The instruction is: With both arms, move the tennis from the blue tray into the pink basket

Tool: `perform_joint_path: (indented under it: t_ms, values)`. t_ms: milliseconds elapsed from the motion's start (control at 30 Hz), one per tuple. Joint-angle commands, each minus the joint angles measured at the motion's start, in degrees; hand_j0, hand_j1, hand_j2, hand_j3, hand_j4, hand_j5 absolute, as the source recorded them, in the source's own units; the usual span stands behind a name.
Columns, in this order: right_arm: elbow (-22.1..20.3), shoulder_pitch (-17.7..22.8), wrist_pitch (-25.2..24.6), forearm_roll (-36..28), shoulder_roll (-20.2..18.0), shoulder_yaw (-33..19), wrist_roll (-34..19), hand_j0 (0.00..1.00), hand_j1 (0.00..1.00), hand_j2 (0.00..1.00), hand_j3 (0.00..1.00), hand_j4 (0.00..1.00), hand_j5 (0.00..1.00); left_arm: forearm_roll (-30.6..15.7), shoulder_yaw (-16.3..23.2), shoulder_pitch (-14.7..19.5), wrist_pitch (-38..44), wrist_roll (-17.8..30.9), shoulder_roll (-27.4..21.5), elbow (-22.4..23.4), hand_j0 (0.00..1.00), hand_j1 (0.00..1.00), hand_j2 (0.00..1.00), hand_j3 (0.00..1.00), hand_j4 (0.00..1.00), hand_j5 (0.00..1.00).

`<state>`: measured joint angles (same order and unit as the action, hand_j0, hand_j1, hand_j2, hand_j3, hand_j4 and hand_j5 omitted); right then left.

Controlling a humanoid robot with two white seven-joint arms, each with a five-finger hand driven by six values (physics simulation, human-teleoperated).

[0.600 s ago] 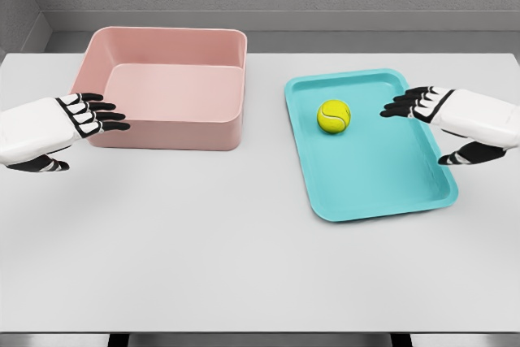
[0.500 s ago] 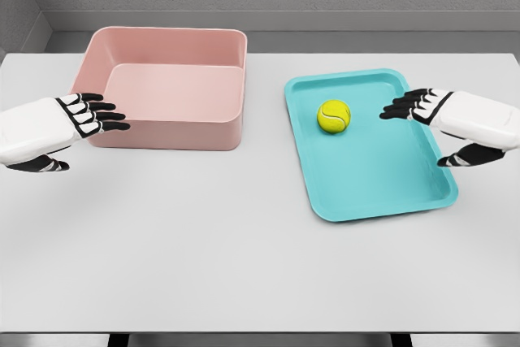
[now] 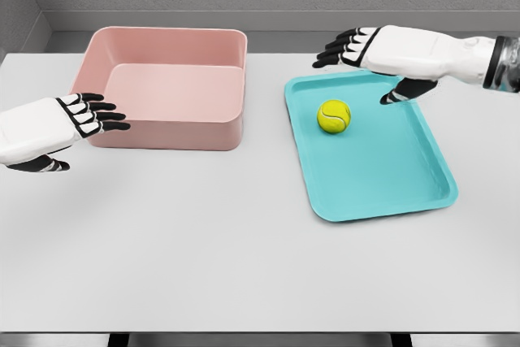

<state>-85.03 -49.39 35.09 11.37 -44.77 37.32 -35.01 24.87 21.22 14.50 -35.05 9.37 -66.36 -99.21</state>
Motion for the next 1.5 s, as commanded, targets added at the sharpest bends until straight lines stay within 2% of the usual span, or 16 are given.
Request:
perform_joint_path:
  t_ms: [0, 133, 233, 433, 633, 833, 900, 1467]
  values:
    - [6.7, -0.2, -0.1, -0.1, 3.6, 5.7, 0.0, 1.0, 1.0, 1.0, 1.0, 1.0, 1.0, -0.4, 0.0, 0.0, 0.0, 0.0, -0.1, 0.0, 1.0, 1.0, 1.0, 1.0, 1.0, 1.0]
    - [17.2, -2.9, -0.1, 0.0, 8.6, 10.1, 0.0, 1.0, 1.0, 1.0, 1.0, 1.0, 1.0, -0.4, 0.0, 0.0, 0.0, 0.0, 0.0, 0.0, 1.0, 1.0, 1.0, 1.0, 1.0, 1.0]
    - [25.3, -4.0, -0.1, 0.0, 10.7, 10.4, 0.0, 1.0, 1.0, 1.0, 1.0, 1.0, 1.0, -0.4, 0.0, -0.1, 0.0, 0.0, -0.1, 0.0, 1.0, 1.0, 1.0, 1.0, 1.0, 1.0]
    - [30.6, -4.1, -0.1, 0.0, 12.3, 11.6, 0.0, 1.0, 1.0, 1.0, 1.0, 1.0, 1.0, -0.4, 0.0, 0.0, 0.0, 0.0, -0.2, 0.0, 1.0, 1.0, 1.0, 1.0, 1.0, 1.0]
    - [31.2, -4.0, -0.1, 1.1, 13.6, 11.6, 0.0, 1.0, 1.0, 1.0, 1.0, 1.0, 1.0, -0.4, 0.0, 0.0, 0.0, 0.0, -0.2, 0.0, 1.0, 1.0, 1.0, 1.0, 1.0, 1.0]
    - [33.6, -4.2, -0.1, 1.2, 13.7, 11.6, 0.0, 1.0, 1.0, 1.0, 1.0, 1.0, 1.0, -0.4, 0.0, 0.0, 0.0, 0.0, -0.2, 0.0, 1.0, 1.0, 1.0, 1.0, 1.0, 1.0]
    - [35.6, -4.2, -0.1, 1.4, 15.4, 11.6, 0.0, 1.0, 1.0, 1.0, 1.0, 1.0, 1.0, -0.4, 0.0, 0.0, 0.0, 0.0, -0.2, 0.1, 1.0, 1.0, 1.0, 1.0, 1.0, 1.0]
    - [38.5, -4.8, -0.1, 1.7, 18.3, 11.6, 0.0, 0.99, 0.99, 0.99, 0.99, 0.99, 0.99, -0.4, 0.0, -0.1, 0.0, 0.0, -0.3, 0.1, 1.0, 1.0, 1.0, 1.0, 1.0, 1.0]
